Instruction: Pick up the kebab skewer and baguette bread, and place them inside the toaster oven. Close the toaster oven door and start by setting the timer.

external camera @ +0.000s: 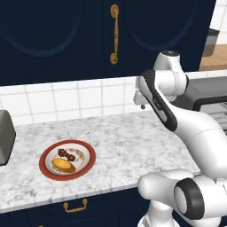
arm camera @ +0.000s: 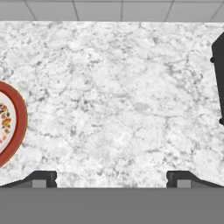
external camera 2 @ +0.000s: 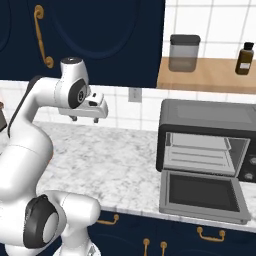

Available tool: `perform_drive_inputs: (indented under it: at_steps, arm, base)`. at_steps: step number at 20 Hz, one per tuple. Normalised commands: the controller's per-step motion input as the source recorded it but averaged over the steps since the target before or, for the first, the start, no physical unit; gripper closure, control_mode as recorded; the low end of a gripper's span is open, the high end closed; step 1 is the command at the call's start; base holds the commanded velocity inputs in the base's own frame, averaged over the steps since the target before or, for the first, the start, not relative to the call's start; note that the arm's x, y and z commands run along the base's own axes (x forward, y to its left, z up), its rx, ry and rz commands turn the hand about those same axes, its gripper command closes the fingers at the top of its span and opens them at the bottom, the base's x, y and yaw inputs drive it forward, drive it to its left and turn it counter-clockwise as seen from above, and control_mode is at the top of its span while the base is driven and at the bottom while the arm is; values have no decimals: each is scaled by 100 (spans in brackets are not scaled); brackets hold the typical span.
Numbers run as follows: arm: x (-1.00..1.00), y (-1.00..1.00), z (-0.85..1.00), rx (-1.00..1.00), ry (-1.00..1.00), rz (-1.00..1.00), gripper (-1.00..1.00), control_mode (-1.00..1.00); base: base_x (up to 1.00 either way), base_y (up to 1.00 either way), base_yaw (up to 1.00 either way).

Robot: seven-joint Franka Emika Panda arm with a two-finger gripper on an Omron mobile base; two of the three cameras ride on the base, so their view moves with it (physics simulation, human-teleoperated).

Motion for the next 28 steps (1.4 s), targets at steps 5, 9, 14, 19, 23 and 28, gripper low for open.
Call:
perform_drive_inputs:
  at_steps: [5,9,14,19,23,28]
  arm:
    - [0,0,0,0,0,0,-100,100]
    - [0,0,0,0,0,0,-100,100]
    - [0,0,0,0,0,0,-100,100]
    - [-2,-4,0,0,-1,0,-100,-100]
    - [-51,-83,0,3,-15,0,-100,-100]
    - [-76,-100,0,8,-4,-7,-100,-100]
  base:
    - [26,-23,0]
    - [19,-6,1]
    - [62,-2,0]
    - [8,0,0]
    - [0,0,0]
    - [0,0,0]
